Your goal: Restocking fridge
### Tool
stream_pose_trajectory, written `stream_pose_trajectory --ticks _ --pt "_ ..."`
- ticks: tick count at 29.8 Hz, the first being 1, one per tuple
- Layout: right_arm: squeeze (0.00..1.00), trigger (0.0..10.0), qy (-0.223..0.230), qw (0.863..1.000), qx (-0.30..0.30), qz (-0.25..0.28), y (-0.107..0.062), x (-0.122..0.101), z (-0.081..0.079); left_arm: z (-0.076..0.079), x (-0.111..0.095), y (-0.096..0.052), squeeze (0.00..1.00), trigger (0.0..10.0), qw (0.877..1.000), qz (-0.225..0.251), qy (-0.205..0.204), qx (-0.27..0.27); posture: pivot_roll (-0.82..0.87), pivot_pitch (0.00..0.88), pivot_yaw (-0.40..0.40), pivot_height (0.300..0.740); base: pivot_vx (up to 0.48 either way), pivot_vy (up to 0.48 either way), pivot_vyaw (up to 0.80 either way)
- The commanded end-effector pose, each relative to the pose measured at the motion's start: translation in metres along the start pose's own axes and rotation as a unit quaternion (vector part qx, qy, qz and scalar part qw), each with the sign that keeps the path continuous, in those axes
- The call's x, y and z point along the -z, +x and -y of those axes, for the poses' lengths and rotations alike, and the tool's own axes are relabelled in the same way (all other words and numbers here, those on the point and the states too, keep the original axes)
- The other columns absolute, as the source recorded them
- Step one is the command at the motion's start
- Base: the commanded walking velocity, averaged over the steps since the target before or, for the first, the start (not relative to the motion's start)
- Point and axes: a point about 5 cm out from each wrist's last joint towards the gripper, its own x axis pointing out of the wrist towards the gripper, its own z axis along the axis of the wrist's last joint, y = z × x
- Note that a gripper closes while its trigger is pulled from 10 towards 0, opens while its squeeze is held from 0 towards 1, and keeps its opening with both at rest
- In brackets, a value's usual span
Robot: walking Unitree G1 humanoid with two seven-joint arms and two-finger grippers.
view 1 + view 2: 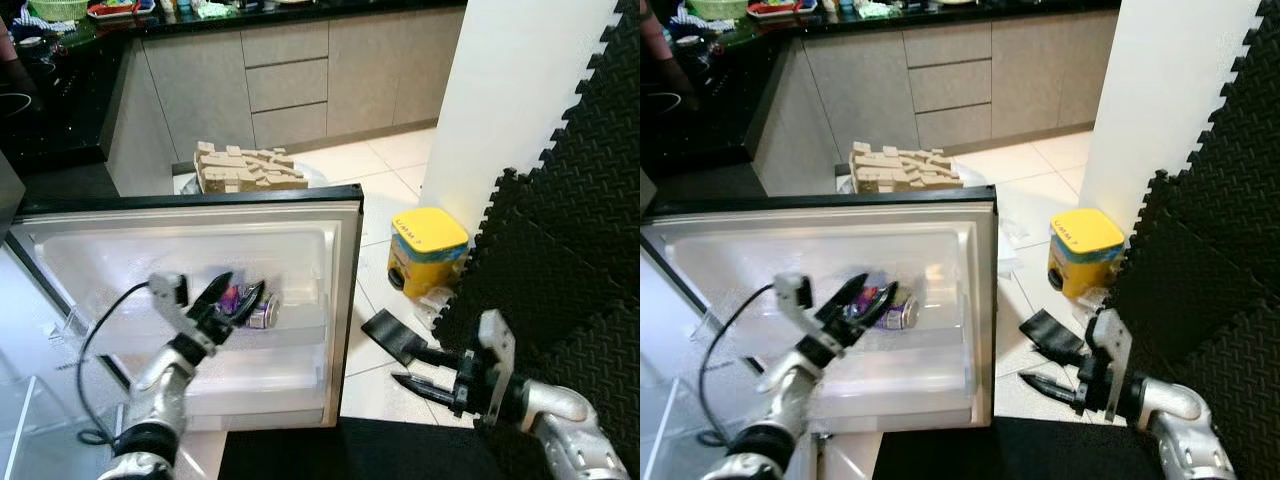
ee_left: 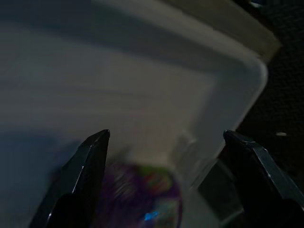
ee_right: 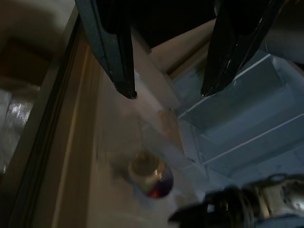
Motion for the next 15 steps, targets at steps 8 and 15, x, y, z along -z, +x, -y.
stream_pose_trajectory --ticks 8,15 --pt "0.00 10.0 -0.039 0.999 -0.023 0.027 0.018 -0.023 0.000 -0.013 0.014 -0.033 0.00 10.0 0.998 -0.030 -0.033 -0.046 -0.07 0.000 0.033 0.740 0.000 0.000 0.00" --pt "0.00 10.0 -0.072 0.996 0.024 0.047 0.053 -0.036 0.007 -0.013 0.042 -0.059 0.00 10.0 0.989 -0.077 -0.083 -0.098 -0.08 0.000 0.030 0.740 0.000 0.000 0.00"
